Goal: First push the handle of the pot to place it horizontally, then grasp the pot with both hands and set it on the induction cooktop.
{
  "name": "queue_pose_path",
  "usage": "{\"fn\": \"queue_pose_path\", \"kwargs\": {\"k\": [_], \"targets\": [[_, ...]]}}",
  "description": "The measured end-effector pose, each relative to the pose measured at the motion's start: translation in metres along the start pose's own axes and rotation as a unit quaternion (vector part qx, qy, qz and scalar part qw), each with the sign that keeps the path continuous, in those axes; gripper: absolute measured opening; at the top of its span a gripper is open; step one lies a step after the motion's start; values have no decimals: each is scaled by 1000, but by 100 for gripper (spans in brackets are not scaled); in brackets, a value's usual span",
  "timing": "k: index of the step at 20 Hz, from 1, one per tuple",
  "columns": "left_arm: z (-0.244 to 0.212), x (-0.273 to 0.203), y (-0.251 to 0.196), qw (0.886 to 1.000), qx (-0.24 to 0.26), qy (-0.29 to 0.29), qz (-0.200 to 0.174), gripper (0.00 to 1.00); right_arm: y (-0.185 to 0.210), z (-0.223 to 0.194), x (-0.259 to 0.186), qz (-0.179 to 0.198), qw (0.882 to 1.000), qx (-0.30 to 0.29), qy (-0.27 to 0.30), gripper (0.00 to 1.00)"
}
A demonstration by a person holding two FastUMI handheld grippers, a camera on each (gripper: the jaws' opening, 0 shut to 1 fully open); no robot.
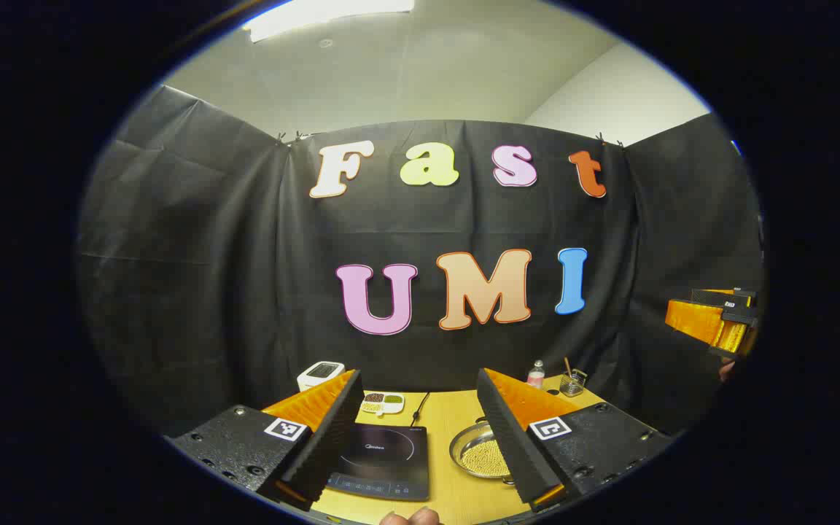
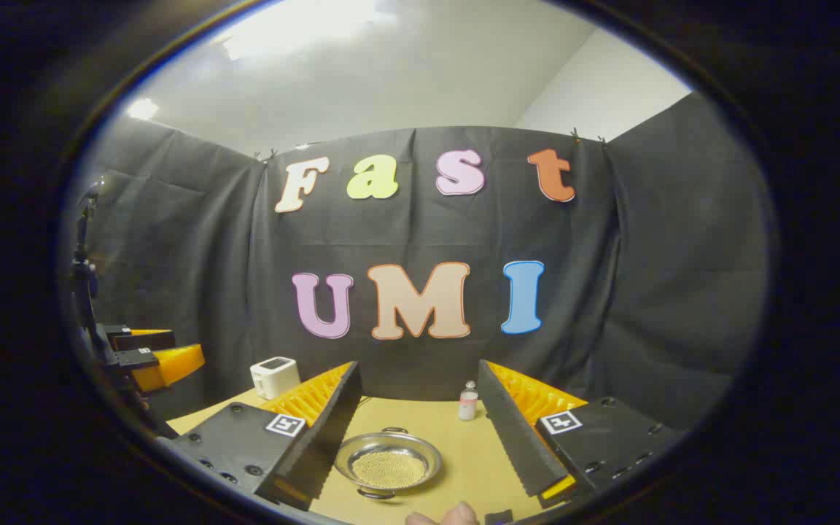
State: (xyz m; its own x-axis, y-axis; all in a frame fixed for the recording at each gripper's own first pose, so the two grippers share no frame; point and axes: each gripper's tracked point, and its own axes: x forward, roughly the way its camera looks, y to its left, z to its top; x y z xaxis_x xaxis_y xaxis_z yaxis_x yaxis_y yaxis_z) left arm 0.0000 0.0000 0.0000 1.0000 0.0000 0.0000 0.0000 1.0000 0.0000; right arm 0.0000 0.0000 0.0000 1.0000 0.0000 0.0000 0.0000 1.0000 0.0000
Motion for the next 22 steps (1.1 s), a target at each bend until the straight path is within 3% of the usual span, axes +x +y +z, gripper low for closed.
{"fn": "queue_pose_path", "kwargs": {"k": [22], "targets": [[-12,-7,20,1000,5,13,13,93,24,-30,18,21,999,15,42,97]]}}
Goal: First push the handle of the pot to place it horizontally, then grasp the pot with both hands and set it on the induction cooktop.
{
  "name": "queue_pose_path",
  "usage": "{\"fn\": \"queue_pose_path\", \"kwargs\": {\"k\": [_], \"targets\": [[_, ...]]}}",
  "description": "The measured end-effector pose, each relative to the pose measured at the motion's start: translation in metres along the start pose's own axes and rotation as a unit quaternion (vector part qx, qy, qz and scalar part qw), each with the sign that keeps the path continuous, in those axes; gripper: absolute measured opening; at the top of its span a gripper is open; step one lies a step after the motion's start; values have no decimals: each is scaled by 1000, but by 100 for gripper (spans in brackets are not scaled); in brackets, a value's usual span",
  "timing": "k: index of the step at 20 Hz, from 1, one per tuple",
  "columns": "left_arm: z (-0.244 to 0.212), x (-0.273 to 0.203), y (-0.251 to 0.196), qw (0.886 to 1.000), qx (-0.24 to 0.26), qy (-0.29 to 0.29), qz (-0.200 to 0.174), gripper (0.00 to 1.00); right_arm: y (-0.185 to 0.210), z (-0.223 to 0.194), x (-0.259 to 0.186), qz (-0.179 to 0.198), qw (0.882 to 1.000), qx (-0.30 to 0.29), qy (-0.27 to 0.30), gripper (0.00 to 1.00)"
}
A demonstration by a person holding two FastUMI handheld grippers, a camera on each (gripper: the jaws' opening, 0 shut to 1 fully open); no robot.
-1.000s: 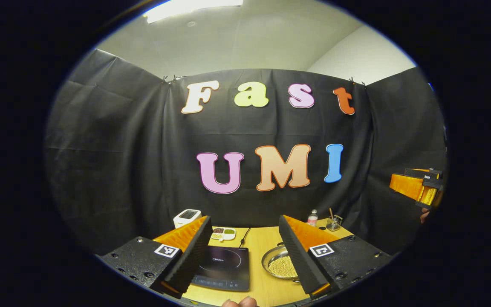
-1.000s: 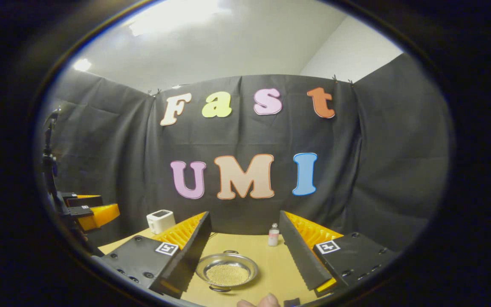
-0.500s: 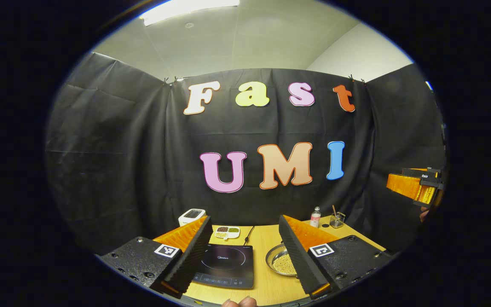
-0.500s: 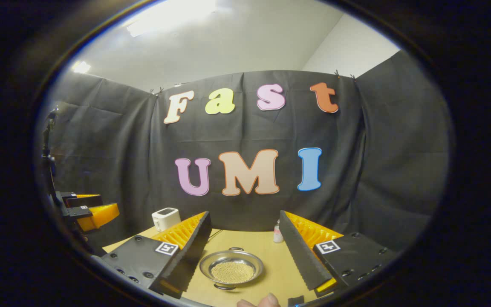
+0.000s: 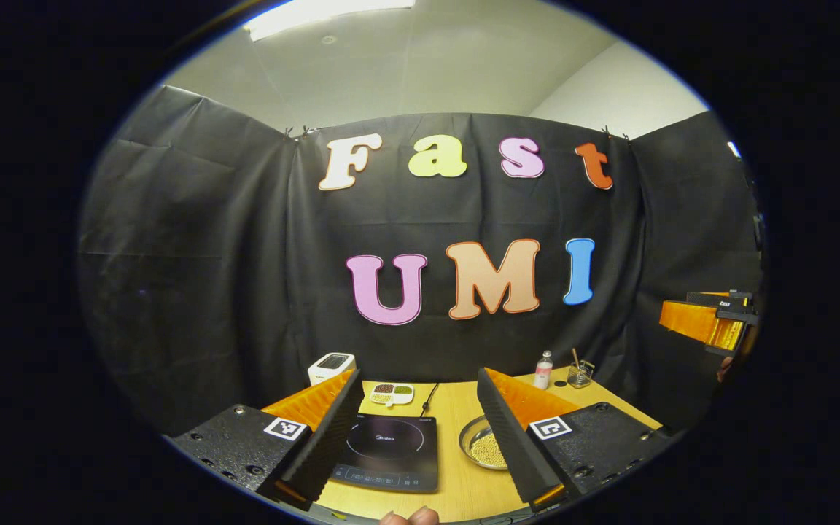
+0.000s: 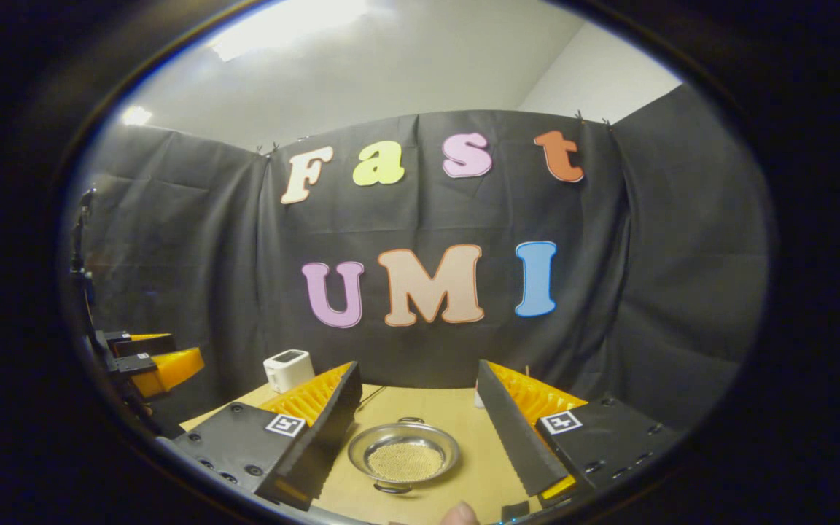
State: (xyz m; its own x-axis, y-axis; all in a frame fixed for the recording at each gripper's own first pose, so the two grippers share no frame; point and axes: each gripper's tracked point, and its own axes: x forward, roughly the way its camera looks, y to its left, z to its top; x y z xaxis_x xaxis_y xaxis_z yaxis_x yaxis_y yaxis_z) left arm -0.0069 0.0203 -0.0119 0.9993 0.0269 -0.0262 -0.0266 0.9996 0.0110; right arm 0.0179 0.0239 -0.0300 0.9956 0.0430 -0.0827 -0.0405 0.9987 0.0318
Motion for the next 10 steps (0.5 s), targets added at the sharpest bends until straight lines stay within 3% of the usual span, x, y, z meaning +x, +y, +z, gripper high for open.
{"fn": "queue_pose_path", "kwargs": {"k": [5,8,9,10], "targets": [[-6,18,12,1000,0,1,-13,93,17,-15,17,-7,1000,-3,20,94],[-12,29,15,1000,-2,2,-31,93,28,-27,24,-16,999,-6,36,80],[-16,33,16,999,-3,5,-36,96,32,-36,24,-18,999,-8,49,89],[-20,37,17,999,-5,9,-42,95,36,-41,22,-14,998,-8,55,80]]}}
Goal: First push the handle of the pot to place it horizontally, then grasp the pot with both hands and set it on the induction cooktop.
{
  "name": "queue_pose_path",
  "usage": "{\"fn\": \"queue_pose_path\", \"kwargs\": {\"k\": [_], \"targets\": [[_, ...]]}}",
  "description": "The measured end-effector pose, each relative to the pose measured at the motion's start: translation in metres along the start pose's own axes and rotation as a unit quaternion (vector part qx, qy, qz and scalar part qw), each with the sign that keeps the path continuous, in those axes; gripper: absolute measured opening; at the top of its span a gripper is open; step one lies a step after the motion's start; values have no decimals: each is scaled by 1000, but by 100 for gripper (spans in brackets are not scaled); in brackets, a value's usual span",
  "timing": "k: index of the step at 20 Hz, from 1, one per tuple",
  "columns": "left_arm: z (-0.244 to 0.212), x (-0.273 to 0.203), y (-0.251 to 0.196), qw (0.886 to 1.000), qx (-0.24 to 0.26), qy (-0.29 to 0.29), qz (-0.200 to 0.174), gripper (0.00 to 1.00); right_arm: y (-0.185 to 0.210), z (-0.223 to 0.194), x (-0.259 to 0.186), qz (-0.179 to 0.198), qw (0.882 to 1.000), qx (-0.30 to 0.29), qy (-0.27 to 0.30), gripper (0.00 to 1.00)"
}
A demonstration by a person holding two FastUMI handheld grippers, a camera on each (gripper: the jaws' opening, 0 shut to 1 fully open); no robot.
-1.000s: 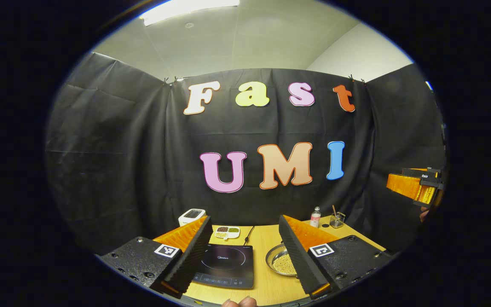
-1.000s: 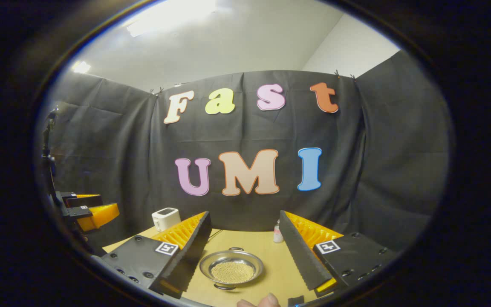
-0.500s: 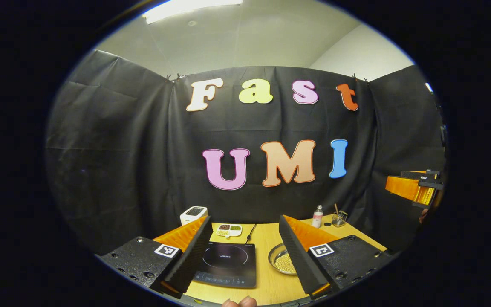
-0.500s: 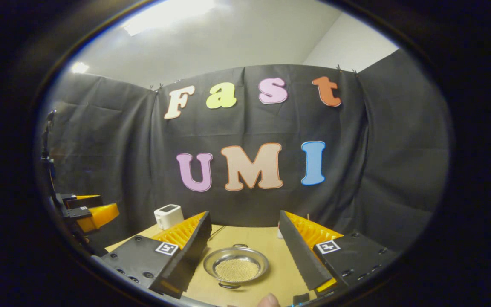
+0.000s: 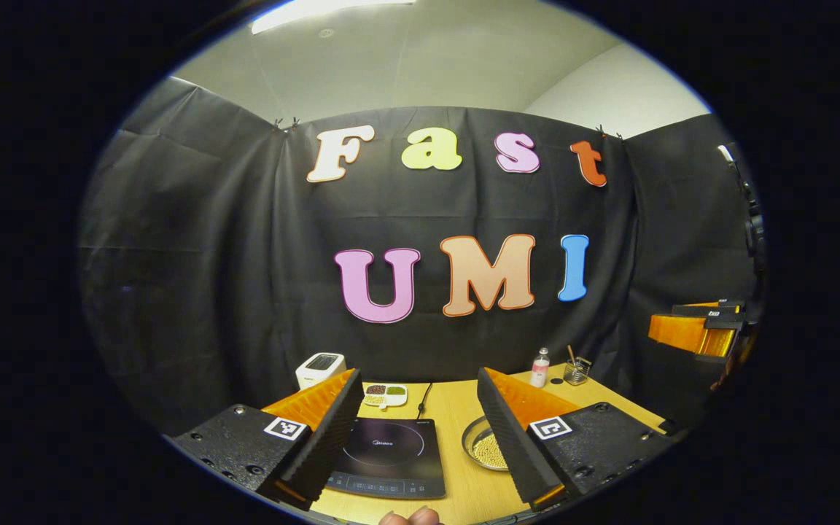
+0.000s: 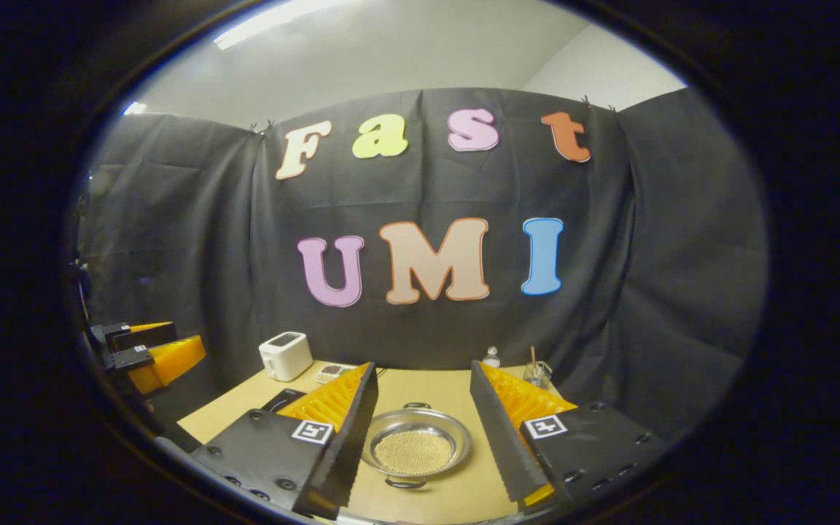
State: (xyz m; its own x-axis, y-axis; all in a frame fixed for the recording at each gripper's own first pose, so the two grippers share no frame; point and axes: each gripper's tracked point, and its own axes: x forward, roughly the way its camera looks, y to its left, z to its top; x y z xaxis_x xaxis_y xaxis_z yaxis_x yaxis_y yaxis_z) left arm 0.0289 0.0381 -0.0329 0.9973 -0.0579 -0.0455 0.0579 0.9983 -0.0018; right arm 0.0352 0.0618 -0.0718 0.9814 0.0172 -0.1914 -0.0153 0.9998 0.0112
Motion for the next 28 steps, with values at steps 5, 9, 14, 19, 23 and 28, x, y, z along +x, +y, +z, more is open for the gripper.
{"fn": "queue_pose_path", "kwargs": {"k": [5,9,14,19,23,28], "targets": [[-18,22,12,1000,-12,20,-3,95,10,-18,24,-7,1000,-6,25,22],[-28,45,8,999,-9,36,16,96,4,-36,47,16,998,12,52,4],[-17,78,-16,999,-1,36,23,93,-3,-59,77,64,994,32,80,1],[-9,100,-27,999,13,25,40,95,-11,-89,102,91,990,36,107,1],[-26,128,-29,999,16,42,28,95,-10,-115,118,82,986,46,140,2],[-47,173,-20,999,8,46,-6,99,3,-159,139,54,974,74,208,0]]}}
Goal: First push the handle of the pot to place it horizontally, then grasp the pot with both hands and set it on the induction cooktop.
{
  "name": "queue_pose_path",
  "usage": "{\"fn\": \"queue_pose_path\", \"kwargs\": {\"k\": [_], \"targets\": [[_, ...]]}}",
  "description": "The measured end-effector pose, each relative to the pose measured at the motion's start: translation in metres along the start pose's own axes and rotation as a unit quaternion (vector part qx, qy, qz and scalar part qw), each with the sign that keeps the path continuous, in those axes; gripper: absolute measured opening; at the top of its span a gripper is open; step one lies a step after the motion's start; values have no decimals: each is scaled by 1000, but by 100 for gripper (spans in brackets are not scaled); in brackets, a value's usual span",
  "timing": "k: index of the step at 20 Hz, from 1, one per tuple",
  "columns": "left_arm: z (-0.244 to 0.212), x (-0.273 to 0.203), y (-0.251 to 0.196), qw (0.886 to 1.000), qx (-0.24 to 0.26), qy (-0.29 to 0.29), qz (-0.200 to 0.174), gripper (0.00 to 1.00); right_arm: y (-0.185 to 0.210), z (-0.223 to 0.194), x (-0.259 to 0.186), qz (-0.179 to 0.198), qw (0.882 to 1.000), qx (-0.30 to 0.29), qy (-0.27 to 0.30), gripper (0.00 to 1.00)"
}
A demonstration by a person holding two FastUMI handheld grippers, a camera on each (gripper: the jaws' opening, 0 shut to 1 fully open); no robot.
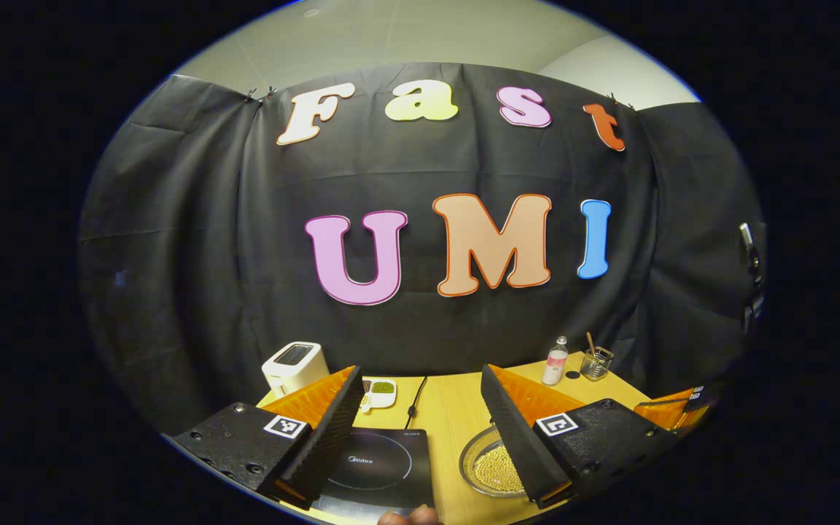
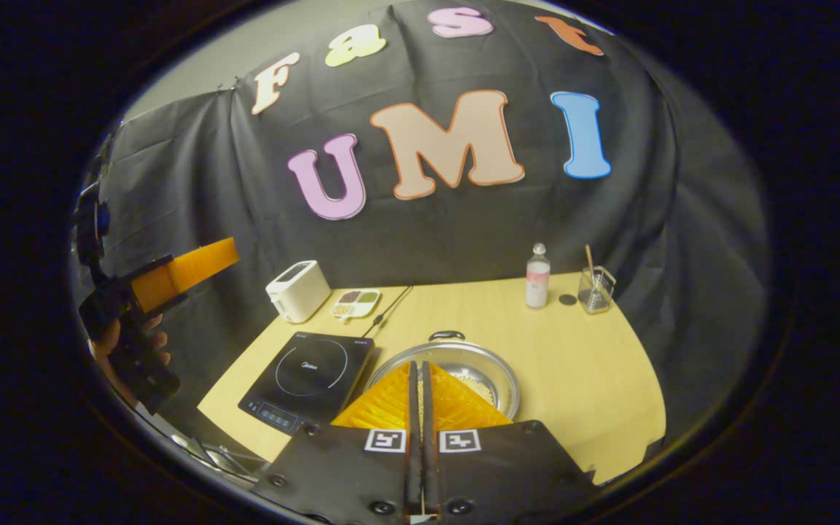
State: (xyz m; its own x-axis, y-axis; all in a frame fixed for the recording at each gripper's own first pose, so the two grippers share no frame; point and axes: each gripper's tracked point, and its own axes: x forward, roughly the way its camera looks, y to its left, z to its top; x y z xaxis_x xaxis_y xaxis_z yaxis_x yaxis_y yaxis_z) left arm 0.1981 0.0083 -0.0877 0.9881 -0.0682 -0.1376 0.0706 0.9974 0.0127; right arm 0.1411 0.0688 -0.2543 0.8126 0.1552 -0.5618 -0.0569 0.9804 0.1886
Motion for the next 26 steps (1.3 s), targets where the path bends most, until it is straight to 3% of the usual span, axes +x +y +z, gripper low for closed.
{"fn": "queue_pose_path", "kwargs": {"k": [7,12,26], "targets": [[-45,67,13,997,-29,29,-68,99,19,-59,42,-50,995,19,87,0],[-69,93,26,994,-33,50,-94,98,28,-111,58,-74,984,30,157,3],[-109,107,62,992,-54,76,-83,98,49,-212,76,-75,950,21,303,3]]}}
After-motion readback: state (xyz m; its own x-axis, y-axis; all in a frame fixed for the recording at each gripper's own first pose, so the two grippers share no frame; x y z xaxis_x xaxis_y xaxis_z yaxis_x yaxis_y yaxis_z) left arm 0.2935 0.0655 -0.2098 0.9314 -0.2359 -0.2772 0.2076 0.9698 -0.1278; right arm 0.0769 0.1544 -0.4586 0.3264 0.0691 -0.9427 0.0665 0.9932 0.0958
